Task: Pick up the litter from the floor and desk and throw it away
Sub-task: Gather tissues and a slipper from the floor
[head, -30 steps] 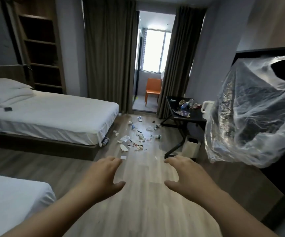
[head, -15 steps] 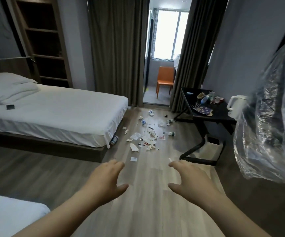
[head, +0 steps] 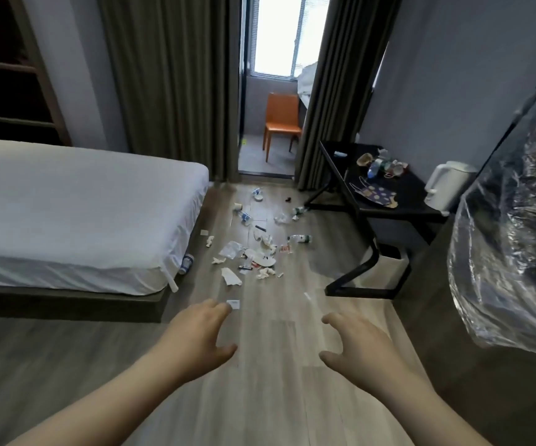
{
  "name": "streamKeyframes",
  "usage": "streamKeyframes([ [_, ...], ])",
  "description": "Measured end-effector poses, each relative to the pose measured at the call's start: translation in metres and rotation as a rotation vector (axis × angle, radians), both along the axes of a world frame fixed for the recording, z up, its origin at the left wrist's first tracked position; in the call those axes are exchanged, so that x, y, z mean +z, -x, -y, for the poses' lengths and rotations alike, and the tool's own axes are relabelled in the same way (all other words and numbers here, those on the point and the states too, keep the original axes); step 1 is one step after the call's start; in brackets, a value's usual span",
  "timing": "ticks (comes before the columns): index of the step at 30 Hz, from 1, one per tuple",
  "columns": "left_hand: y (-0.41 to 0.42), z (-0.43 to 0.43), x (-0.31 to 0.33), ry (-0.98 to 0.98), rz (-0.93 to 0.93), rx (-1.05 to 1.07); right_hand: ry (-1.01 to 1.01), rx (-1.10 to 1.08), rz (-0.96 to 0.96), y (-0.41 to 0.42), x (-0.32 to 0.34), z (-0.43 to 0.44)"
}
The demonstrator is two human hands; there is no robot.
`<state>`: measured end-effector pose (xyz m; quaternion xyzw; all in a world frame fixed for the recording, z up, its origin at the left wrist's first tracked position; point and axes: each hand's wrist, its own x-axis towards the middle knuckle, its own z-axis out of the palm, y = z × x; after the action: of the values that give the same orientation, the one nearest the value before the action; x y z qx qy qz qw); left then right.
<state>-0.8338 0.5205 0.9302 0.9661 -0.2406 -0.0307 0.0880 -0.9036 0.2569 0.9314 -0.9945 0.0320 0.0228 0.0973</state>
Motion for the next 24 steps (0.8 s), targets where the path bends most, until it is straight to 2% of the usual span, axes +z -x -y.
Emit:
streamKeyframes([
  [9,-0.153,0.041,-0.026,0.021,-0.081,-0.099,-0.041,-0.133,-0.066,-0.126,-0.024,0.033],
  [24,-0.396,0.183,-0.059,0.021,-0.185,-0.066,-0.081,-0.153,-0.155,-0.379,-0.063,0.184],
])
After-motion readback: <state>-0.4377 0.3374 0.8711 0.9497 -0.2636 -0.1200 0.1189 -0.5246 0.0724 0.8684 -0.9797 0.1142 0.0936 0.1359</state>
